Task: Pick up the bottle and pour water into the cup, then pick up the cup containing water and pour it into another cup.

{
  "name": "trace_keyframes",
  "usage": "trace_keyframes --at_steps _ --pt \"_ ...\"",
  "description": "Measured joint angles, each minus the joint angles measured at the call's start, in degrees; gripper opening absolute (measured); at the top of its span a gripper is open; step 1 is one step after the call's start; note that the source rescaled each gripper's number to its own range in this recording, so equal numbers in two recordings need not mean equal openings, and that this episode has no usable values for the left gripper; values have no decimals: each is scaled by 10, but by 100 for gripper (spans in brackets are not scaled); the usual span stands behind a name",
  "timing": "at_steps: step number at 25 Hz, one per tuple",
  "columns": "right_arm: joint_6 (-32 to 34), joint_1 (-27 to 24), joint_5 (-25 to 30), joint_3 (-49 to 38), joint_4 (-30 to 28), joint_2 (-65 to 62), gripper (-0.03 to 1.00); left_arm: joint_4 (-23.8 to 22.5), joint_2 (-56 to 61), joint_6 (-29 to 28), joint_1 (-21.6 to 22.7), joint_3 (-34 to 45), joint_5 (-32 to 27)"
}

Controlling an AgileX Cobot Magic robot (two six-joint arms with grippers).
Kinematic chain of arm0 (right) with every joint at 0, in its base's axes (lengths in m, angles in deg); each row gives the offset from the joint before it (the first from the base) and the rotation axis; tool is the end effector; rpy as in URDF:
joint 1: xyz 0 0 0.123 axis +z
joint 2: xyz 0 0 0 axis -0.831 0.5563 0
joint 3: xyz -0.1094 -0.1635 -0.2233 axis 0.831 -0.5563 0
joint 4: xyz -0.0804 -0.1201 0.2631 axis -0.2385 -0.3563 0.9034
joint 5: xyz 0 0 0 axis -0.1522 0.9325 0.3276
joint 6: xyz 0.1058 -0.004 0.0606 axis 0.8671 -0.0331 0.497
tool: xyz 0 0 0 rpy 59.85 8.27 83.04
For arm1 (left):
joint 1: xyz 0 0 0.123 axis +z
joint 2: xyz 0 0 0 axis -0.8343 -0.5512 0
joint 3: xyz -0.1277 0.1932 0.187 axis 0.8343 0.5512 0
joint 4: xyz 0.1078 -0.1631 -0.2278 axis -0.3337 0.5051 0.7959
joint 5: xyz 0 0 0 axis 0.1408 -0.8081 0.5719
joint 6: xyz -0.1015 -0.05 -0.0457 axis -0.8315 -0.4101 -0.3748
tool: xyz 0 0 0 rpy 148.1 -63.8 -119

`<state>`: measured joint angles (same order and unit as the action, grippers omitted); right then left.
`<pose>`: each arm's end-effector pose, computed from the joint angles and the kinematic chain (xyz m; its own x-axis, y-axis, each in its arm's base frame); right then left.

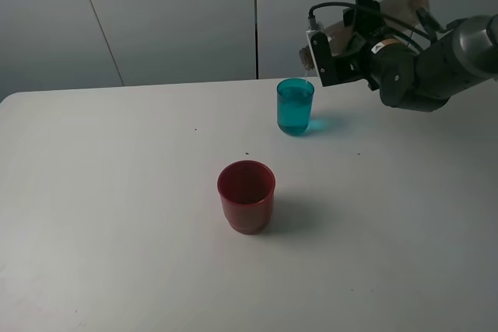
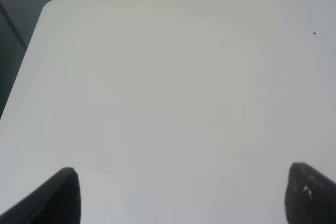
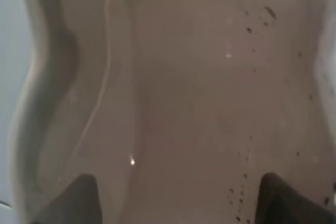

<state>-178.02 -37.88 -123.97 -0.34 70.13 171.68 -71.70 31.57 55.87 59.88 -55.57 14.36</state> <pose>0.4448 0.1138 0.1119 0.1017 -0.9438 0.3144 -0.1386 -0.3264 -0.9350 0.0495 0.0045 0.2875 -0.4730 0.0353 -0.8803 -0.0401 0.9973 0.0616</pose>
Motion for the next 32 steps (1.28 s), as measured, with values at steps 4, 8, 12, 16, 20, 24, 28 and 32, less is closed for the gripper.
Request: trace_keyframes --at_steps 4,8,12,16,20,24,28,32 --pt "26 0 48 0 25 -11 1 0 0 0 0 0 0" --pt "204 0 134 0 31 -52 1 0 0 0 0 0 0" --pt "453 -9 195 1 23 -87 1 0 0 0 0 0 0" --pt "703 -30 232 1 -3 -96 1 0 0 0 0 0 0" --pt "870 -43 204 -14 -22 -96 1 0 0 0 0 0 0" --pt "953 -45 83 -70 3 -98 1 0 0 0 0 0 0" --pt "1007 -46 65 -93 10 -98 1 0 0 0 0 0 0" --pt "1044 -46 64 -99 10 -96 1 0 0 0 0 0 0"
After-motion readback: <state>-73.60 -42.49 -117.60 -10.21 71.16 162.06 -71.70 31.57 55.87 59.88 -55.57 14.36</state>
